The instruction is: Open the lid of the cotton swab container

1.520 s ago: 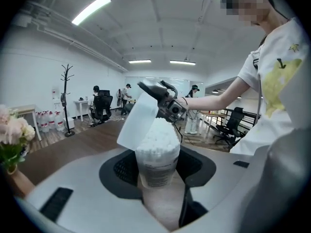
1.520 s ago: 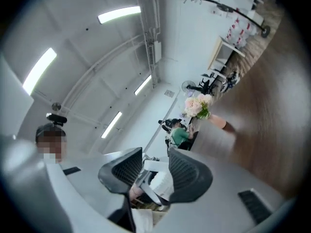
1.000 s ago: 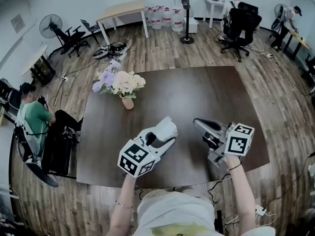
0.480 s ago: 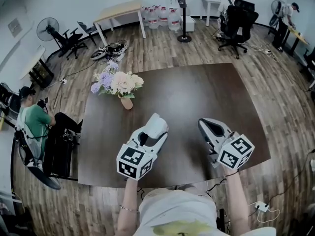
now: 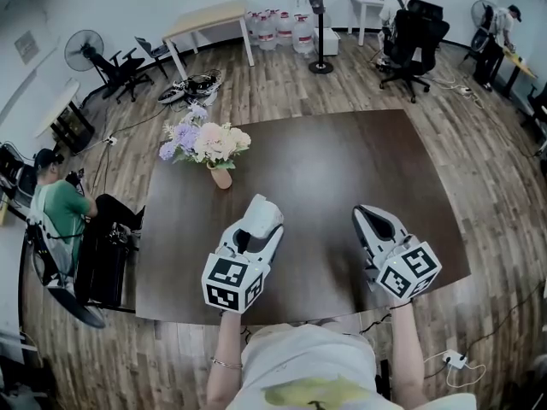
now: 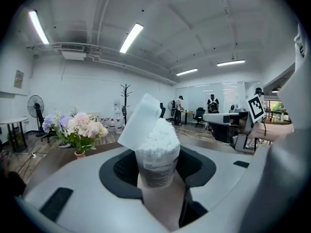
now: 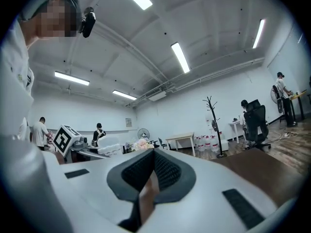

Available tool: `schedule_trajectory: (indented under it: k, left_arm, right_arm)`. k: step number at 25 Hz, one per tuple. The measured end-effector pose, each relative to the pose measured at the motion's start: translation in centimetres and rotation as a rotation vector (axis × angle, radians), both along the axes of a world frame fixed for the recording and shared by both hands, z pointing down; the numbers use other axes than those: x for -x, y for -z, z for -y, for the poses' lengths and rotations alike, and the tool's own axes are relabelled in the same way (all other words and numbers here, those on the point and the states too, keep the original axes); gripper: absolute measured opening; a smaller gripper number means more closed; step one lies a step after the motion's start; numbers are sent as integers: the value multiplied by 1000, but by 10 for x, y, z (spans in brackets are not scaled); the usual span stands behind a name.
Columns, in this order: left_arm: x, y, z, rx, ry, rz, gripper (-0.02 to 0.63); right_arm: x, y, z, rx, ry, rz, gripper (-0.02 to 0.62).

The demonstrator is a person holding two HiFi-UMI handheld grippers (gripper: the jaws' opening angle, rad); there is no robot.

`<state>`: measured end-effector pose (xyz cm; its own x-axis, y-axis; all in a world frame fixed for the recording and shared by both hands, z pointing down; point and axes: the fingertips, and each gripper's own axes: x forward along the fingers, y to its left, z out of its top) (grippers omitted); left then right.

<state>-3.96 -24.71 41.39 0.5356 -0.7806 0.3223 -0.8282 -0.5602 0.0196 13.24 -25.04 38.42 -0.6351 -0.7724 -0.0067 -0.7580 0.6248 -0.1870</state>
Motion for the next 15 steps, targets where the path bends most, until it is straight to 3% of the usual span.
schedule_trajectory:
  k: [9, 15]
  left_arm:
    - [8, -1, -1, 6, 24, 1, 212]
    - [9, -5, 0, 20, 25, 3, 211]
  right_arm:
    - [-3, -1, 1, -42, -44, -61, 20]
    - [-5, -1, 1, -52, -63, -51, 20]
